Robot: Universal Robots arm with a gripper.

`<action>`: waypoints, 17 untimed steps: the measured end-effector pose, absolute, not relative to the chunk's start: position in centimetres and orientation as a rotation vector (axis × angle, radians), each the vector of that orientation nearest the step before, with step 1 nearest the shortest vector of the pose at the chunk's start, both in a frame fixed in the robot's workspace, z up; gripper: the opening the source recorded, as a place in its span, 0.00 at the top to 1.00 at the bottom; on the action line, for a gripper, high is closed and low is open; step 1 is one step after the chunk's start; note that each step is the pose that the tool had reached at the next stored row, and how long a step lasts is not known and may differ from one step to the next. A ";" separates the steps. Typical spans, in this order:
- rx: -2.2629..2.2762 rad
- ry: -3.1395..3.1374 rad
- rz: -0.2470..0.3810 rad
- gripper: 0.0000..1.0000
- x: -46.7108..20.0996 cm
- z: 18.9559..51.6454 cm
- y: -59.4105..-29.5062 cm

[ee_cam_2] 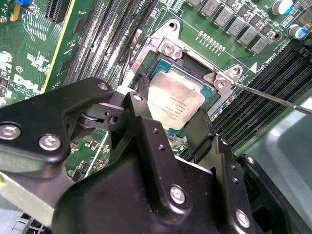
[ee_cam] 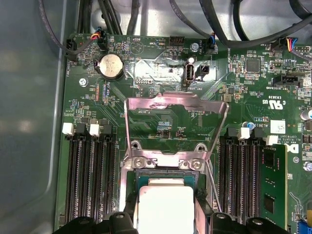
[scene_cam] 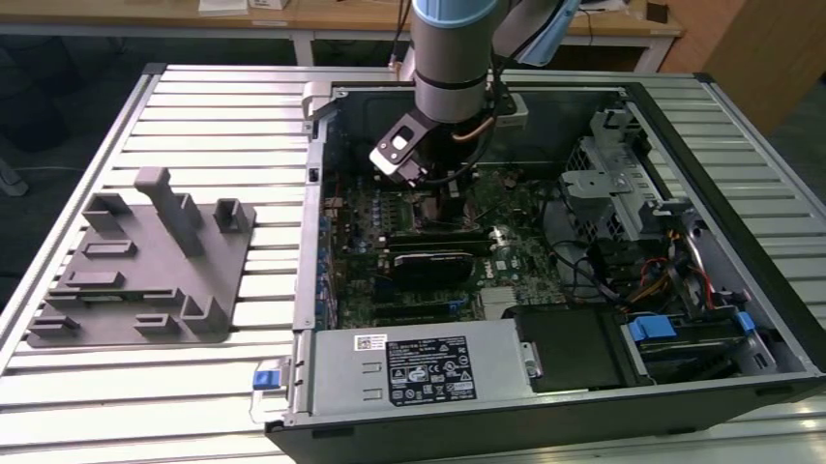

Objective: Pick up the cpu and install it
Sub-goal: 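Place the cpu into insertion slot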

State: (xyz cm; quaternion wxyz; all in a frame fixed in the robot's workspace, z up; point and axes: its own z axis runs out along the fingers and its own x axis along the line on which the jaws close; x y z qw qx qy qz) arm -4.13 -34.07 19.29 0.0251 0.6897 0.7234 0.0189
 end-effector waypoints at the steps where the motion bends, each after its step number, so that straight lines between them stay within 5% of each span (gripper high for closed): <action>1: 2.133 2.237 0.059 0.46 -4.1 19.3 -34.1; 17: 2.136 2.240 0.066 0.46 -4.1 19.3 -34.1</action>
